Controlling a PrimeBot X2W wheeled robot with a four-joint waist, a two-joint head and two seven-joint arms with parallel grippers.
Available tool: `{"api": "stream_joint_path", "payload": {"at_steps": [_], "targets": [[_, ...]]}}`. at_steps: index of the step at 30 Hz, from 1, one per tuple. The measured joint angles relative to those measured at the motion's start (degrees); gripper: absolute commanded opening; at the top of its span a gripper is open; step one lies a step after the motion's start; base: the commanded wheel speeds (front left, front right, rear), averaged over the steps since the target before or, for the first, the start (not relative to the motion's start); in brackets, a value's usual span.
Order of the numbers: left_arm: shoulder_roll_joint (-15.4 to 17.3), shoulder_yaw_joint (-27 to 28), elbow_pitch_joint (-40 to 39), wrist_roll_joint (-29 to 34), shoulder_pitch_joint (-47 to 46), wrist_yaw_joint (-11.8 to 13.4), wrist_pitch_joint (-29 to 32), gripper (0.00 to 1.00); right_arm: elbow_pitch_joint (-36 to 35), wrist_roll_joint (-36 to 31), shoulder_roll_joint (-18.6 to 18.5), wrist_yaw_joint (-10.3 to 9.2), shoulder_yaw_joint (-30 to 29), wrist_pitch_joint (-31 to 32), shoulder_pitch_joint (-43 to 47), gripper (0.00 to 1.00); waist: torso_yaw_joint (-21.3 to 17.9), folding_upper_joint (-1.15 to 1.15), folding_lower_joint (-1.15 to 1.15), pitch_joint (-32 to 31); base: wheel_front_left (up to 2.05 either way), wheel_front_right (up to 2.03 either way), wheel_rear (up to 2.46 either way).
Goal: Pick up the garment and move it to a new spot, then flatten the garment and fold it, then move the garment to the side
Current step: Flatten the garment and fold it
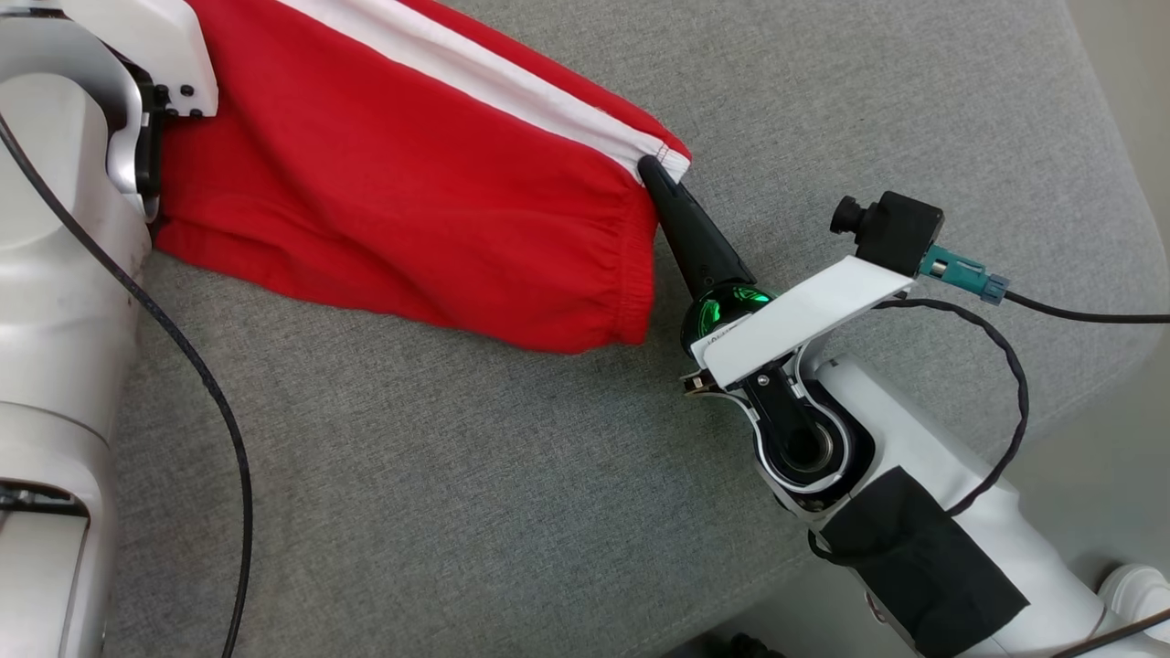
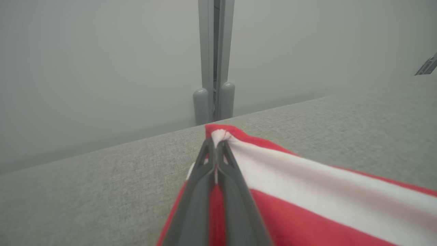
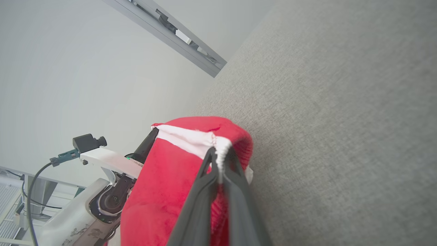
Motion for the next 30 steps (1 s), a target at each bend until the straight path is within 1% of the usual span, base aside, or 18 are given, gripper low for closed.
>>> {"api": "stream_joint_path", "payload": {"at_steps": [4,5,6,7,12,17,22,25,27,28,30], "targets": [[-0.1,-0.2,1.5,0.0,-1.3,0.2,-0.2,0.0,0.0,-0.3,0.1,-0.01,0.2,-0.2,-0.3,0.0,0.0,0.0,0.0,0.7,0.0,0.0,0.0],[-0.1,-0.3,1.9,-0.2,-1.5,0.5,-0.2,0.34,0.2,-0.2,0.2,-0.01,0.4,-0.2,-0.4,0.05,0.0,0.0,0.0,0.8,0.0,0.0,0.0],[-0.1,-0.6,2.2,-0.1,-1.6,0.7,-0.2,0.96,0.5,0.0,0.3,-0.01,0.4,-0.2,-0.6,0.84,0.0,0.0,0.0,0.9,0.0,0.0,0.0],[-0.1,-0.6,2.4,0.0,-1.7,1.4,-0.5,1.0,0.7,-0.1,0.4,-0.01,0.0,-0.2,-0.7,1.0,0.0,0.0,0.0,0.9,0.0,0.0,0.0],[-0.3,-0.5,3.4,-0.5,-2.0,1.8,-0.8,1.0,1.2,0.0,0.6,-0.01,-0.5,-0.2,-0.7,1.0,0.2,0.0,0.0,0.8,0.0,0.0,0.0],[-1.1,-0.2,4.0,-1.4,-1.3,2.4,-2.1,1.0,2.2,-1.8,1.1,0.0,-2.2,-0.2,-0.4,1.0,0.5,0.0,0.0,-0.5,0.0,0.0,0.0],[-2.4,1.1,2.3,-3.3,1.2,1.4,-3.4,1.0,2.3,-3.9,-1.3,0.0,-4.8,-0.2,2.9,1.0,1.5,0.0,0.0,-3.4,0.0,0.0,0.0],[-2.9,1.9,-0.6,-4.1,2.8,0.8,-3.6,1.0,2.2,-4.7,-2.8,0.0,-6.3,-0.2,4.8,1.0,2.3,0.0,0.0,-5.5,0.0,0.0,0.0],[-2.8,2.5,-4.5,-4.2,4.4,0.4,-3.7,1.0,2.0,-5.1,-3.6,0.0,-7.3,-0.2,6.0,1.0,2.9,0.0,0.0,-7.0,0.0,0.0,0.0],[-2.8,3.4,-8.9,-4.2,6.4,0.4,-3.7,1.0,1.5,-5.1,-4.3,0.0,-8.3,-0.2,7.3,1.0,3.6,0.0,0.0,-8.4,0.0,0.0,0.0],[-2.9,4.4,-13.8,-4.3,9.3,0.3,-3.7,1.0,1.0,-4.9,-4.7,0.0,-9.4,-0.2,8.7,1.0,4.3,0.0,0.0,-9.8,0.0,0.0,0.0]]}}
